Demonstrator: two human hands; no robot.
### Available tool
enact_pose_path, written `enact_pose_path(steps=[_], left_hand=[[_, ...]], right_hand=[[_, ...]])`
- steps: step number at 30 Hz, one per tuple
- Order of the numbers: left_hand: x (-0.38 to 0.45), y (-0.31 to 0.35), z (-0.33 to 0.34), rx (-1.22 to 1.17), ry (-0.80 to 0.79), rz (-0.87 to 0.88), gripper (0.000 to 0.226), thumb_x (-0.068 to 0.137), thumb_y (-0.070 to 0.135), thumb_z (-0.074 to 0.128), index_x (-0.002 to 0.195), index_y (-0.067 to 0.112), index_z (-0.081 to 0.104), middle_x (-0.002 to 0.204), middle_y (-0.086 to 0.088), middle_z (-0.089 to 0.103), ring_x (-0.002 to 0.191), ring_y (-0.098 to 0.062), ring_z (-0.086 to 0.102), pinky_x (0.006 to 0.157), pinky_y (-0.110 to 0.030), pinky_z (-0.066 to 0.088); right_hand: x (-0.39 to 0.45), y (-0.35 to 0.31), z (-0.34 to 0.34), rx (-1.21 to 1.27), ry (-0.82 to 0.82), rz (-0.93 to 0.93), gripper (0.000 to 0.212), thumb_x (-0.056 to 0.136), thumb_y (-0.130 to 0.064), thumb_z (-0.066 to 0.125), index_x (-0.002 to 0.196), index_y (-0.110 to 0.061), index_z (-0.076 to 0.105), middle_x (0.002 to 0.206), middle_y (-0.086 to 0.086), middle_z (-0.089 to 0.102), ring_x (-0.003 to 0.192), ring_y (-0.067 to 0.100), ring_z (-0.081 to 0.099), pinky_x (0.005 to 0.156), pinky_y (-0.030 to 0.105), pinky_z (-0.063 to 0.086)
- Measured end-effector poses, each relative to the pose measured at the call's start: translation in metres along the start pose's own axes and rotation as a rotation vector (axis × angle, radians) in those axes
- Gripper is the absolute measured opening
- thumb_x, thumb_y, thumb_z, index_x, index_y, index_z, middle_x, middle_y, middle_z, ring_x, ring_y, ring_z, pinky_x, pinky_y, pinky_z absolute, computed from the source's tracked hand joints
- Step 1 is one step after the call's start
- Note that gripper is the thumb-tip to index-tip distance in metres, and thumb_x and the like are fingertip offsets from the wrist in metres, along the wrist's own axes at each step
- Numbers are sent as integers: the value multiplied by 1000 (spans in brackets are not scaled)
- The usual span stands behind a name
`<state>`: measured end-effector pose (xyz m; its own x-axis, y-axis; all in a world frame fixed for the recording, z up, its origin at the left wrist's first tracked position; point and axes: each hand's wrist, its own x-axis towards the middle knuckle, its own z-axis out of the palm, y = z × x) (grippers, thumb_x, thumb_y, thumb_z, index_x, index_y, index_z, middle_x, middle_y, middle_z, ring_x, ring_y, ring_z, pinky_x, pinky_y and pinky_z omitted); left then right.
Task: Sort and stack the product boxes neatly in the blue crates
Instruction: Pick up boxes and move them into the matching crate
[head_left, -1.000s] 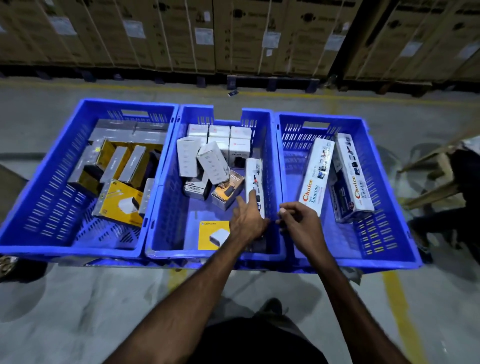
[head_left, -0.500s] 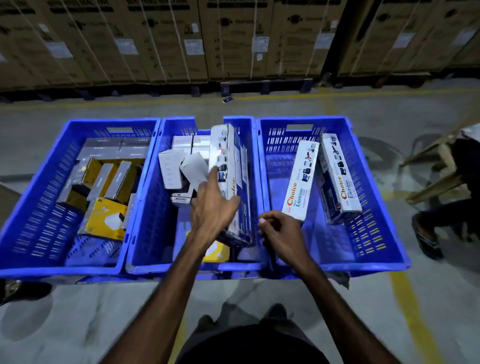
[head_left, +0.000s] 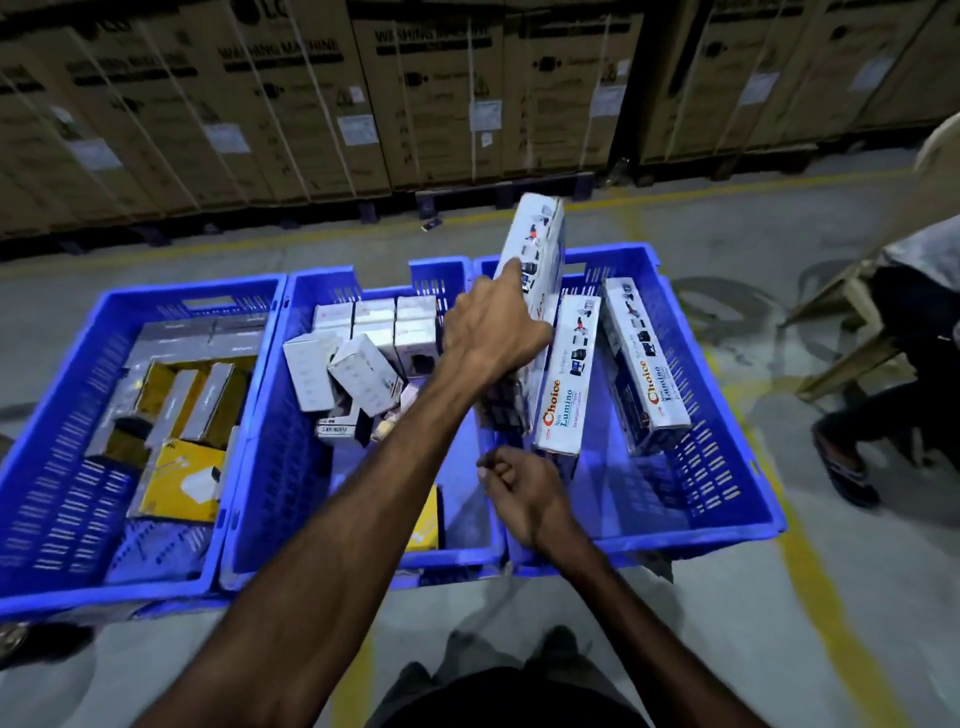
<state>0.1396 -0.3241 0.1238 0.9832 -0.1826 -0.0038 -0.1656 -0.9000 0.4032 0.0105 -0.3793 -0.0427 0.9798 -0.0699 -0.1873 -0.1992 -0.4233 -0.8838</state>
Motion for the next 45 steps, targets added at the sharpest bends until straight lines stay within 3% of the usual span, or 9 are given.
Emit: enact_pose_path(steps=[11,15,17,21,25,29,33,38,45], left_hand=[[62,28,55,205,-87,4,40,85,30,66,120,11,63,107,-11,68,87,-30,60,69,-37,45],[60,25,80,133,-82,-5,27,87,23,63,110,10,61,90,-4,64,79,-23,61,71,-35,54],[51,18,99,125,-132,-20,20,90,23,61,106,11,61,85,-1,60,76,-20,59,68,-34,51],[30,-3,122,44,-195,1,34,91,34,63,115,10,69,103,-9,70,91,-30,66,74,-38,51],[8,-35,108,-224,21,36,46,95,42,64,133,16,69,130,-6,71,113,-26,67,95,-40,55],[-39,-94,85,-435,192,7,27,94,30,73,117,16,76,112,4,76,96,-13,69,84,-25,51],[-90,-175,76,-369,80,-112,20,92,20,78,110,13,78,104,2,78,90,-16,73,76,-29,53],[-141,-255,65,-204,-10,-158,24,90,24,80,113,17,77,106,-1,79,95,-22,74,85,-36,57],[-177,-282,40,-258,154,-125,29,90,33,64,112,18,77,98,3,80,85,-17,76,78,-39,61]], right_hand=[[-9,-9,-10,-95,-10,-58,15,96,-26,64,105,-20,75,101,-5,79,93,9,72,90,30,57],[-10,-12,-13,-99,-12,-68,11,95,-21,61,89,-24,69,79,-10,72,74,-2,66,72,21,51],[-12,-14,-17,-113,1,-89,28,95,-14,60,72,-29,55,63,-13,58,62,0,58,59,17,38],[-11,-13,-19,-137,1,-129,33,96,-13,62,72,-31,50,59,-14,52,58,-4,55,55,12,32],[-7,-8,-14,-104,-18,-103,8,96,-17,64,94,-17,73,67,-16,60,63,-3,56,64,14,42],[-6,-8,-12,-93,-29,-127,14,93,-23,63,98,-16,75,75,-15,66,72,1,62,73,25,50],[-8,-15,-12,-203,-12,-275,10,95,-20,67,98,-15,75,89,-2,76,76,6,63,75,26,50],[3,-32,13,-380,-158,-402,19,97,-29,62,108,-18,71,101,2,74,91,25,69,80,37,54],[45,-32,94,-717,-593,-336,48,96,-33,68,140,-17,57,133,12,60,129,33,55,102,41,46]])
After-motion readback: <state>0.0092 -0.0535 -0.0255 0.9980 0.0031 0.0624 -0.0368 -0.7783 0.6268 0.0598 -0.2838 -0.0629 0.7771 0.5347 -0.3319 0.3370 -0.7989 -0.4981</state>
